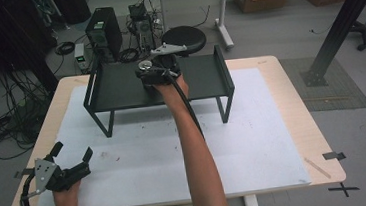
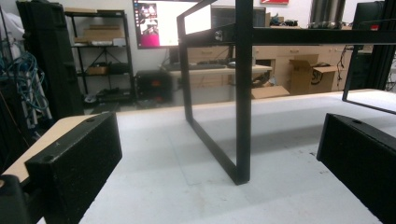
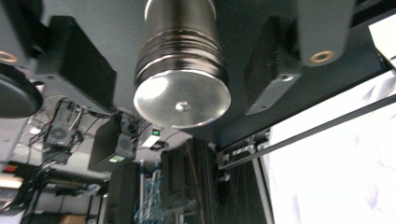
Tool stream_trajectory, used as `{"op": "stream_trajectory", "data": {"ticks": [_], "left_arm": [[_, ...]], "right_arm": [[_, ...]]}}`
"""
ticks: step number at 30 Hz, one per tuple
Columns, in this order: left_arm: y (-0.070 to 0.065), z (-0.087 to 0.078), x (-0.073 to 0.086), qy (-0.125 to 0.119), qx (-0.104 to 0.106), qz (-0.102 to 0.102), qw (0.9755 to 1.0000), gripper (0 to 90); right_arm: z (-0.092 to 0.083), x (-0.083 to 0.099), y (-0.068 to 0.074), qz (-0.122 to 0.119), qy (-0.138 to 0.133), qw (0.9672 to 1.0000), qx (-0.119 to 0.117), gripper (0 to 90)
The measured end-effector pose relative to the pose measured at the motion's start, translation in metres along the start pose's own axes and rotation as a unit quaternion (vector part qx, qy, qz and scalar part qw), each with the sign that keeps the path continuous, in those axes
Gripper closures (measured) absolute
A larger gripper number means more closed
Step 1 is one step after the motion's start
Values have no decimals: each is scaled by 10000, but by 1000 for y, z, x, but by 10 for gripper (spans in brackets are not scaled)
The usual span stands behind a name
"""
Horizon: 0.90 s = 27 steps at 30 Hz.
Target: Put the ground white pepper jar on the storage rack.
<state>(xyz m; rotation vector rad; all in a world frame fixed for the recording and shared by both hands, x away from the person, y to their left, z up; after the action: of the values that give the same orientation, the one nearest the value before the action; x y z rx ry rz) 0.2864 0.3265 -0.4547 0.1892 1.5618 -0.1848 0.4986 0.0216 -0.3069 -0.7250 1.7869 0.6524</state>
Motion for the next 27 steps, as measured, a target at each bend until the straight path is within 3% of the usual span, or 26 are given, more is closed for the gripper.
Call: {"op": "stream_trajectory", "data": {"ticks": [2,7,15,23,27], "left_arm": [[0,0,0,4,0,1,10000,4],[0,0,0,3,-2,5,10000,4],[0,0,0,-8,-1,11,10000,4],[0,0,0,-8,1,18,10000,4],[0,-1,0,-15,4,18,10000,4]], "right_arm": [[-4,-2,0,3,-139,9998,111,172],[-11,-5,0,-53,-338,9991,245,112],[-24,-8,-4,79,-590,9973,438,34],[-47,-12,-6,105,-746,9963,401,6],[-63,-9,-7,113,-1007,9942,351,4]]}}
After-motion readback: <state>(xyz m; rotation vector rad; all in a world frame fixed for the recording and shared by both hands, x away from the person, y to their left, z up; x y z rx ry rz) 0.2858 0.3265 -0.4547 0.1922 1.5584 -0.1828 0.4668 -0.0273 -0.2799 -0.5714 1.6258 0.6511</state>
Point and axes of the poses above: each handheld gripper's, and its own axes: z roughly forward along the jaws, x roughly out of its underside, y roughly to its left, the point moved 3 cm from there along z, roughly forward along the jaws, and after that the axes turned 1 degree about -x, right-handed, at the moved point
